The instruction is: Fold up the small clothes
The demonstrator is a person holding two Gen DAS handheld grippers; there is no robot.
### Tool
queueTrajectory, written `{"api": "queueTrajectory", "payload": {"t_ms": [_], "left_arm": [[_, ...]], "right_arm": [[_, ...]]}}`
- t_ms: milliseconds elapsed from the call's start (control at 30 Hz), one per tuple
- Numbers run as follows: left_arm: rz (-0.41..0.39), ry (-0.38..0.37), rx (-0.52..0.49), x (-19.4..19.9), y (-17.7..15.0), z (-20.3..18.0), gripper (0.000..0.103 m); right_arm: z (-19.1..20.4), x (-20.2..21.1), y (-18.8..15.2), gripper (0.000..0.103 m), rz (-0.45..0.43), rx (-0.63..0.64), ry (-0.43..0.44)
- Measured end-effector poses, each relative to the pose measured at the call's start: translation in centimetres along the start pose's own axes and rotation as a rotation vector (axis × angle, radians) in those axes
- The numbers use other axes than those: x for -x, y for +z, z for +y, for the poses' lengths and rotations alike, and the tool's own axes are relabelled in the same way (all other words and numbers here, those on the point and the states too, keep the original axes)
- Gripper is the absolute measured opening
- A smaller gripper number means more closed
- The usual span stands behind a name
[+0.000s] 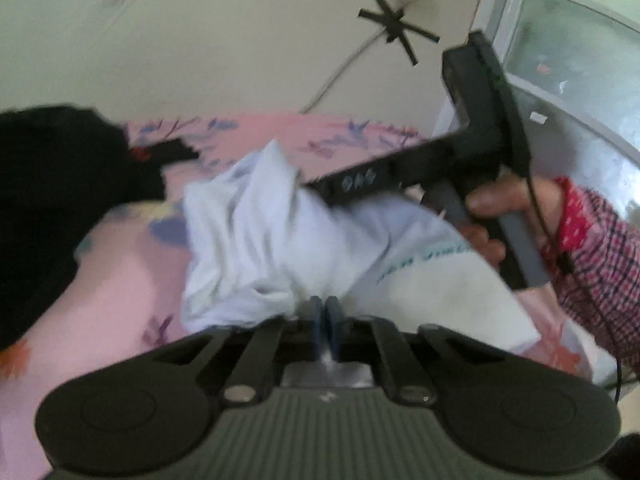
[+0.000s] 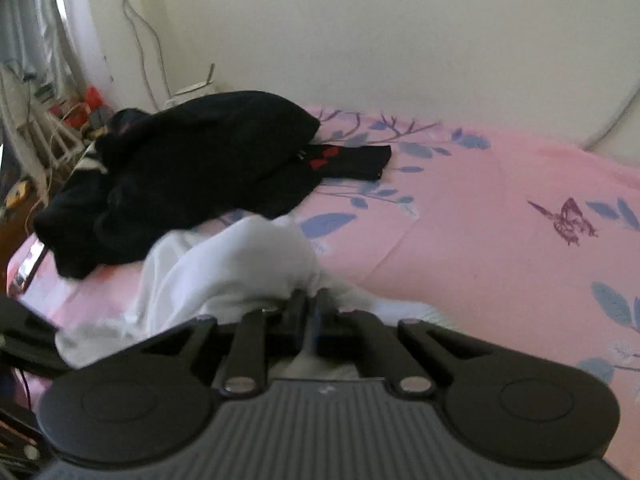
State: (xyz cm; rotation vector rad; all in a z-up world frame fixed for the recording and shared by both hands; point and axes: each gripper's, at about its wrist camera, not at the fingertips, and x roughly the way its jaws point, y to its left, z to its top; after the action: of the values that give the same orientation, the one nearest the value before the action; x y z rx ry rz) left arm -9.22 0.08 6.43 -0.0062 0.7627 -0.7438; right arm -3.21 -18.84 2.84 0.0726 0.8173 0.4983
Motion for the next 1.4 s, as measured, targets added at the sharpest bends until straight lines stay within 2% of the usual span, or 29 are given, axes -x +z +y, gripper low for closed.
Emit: {"api": "queueTrajectory", "payload": {"t_ms": [100, 233, 333, 400, 433, 467, 500, 600, 633, 733, 800, 900, 933, 967, 1000, 1033, 1067, 1133, 1233, 1333, 1400], "left_arm": [[0.026, -0.032, 0.025, 0.7, -1.2, 0.5, 0.003], [0.05, -0.02, -0.021, 2.6, -1.2, 0.0, 0.003], [-0.033, 0.001, -0.034, 5.0, 0.2, 0.4, 0.006], [-0.083, 0.029, -0.029, 5.9, 0.9, 0.8, 0.007], [-0.101, 0.044, -0.016, 6.0, 1.2, 1.2, 0.012], [-0.104, 0.058, 0.007, 5.8, 1.3, 1.6, 0.02], [-0.093, 0.068, 0.034, 5.4, 1.2, 2.0, 0.021], [-0.009, 0.052, 0.078, 3.2, 0.0, 2.9, 0.014], [0.011, 0.043, 0.081, 2.9, -0.7, 2.8, 0.008], [0.01, 0.034, 0.082, 3.3, -2.0, 2.3, 0.007], [0.015, 0.021, 0.103, 3.6, -2.1, 2.7, 0.007], [0.03, 0.009, 0.134, 4.0, -1.4, 3.4, 0.009], [0.019, 0.022, 0.132, 4.4, -1.1, 3.6, 0.015], [0.0, 0.038, 0.124, 4.7, -0.7, 3.6, 0.028], [-0.029, 0.056, 0.118, 5.2, -0.2, 3.7, 0.036], [-0.049, 0.069, 0.118, 5.3, 0.3, 3.8, 0.053], [-0.062, 0.082, 0.124, 5.5, 0.7, 4.0, 0.072], [-0.071, 0.085, 0.156, 5.1, 1.4, 4.6, 0.093], [-0.033, 0.014, 0.217, 3.2, 2.1, 5.8, 0.094], [0.013, -0.053, 0.276, 1.1, 2.1, 6.4, 0.094], [0.029, -0.096, 0.293, 0.3, 1.7, 6.3, 0.094]], "right_arm": [[0.1, 0.2, -0.6, 0.0, -0.023, 0.018, -0.002], [0.2, 0.7, -0.7, 0.0, -0.057, 0.006, -0.017], [0.6, 2.2, -0.6, 0.0, -0.113, -0.019, -0.008], [0.6, 4.2, -0.4, 0.02, -0.174, -0.061, 0.034], [0.8, 5.0, -0.2, 0.033, -0.198, -0.068, 0.042], [1.1, 5.4, 0.0, 0.038, -0.206, -0.068, 0.046], [1.5, 5.4, 0.3, 0.037, -0.197, -0.066, 0.055], [3.4, 3.7, 0.9, 0.028, -0.138, -0.027, 0.077], [4.3, 2.7, 1.2, 0.026, -0.114, 0.006, 0.069], [6.9, -1.2, 0.9, 0.026, -0.012, 0.138, 0.003], [8.1, -2.7, 0.2, 0.027, -0.025, 0.251, -0.051], [8.2, -2.3, 0.4, 0.028, -0.027, 0.243, -0.056], [7.7, -1.6, 0.2, 0.03, -0.046, 0.228, -0.037], [7.0, -0.5, 0.1, 0.037, -0.07, 0.189, -0.017], [5.9, 1.1, 0.0, 0.045, -0.105, 0.129, 0.002], [4.8, 3.2, -0.3, 0.063, -0.154, 0.065, 0.033], [3.6, 5.4, -0.9, 0.064, -0.219, 0.006, 0.072], [1.3, 9.6, -2.7, 0.065, -0.318, -0.112, 0.101], [-1.7, 13.2, -6.8, 0.067, -0.363, -0.266, 0.068], [-3.9, 13.8, -10.9, 0.068, -0.302, -0.418, 0.075], [-4.4, 13.3, -12.8, 0.068, -0.27, -0.473, 0.109]]}}
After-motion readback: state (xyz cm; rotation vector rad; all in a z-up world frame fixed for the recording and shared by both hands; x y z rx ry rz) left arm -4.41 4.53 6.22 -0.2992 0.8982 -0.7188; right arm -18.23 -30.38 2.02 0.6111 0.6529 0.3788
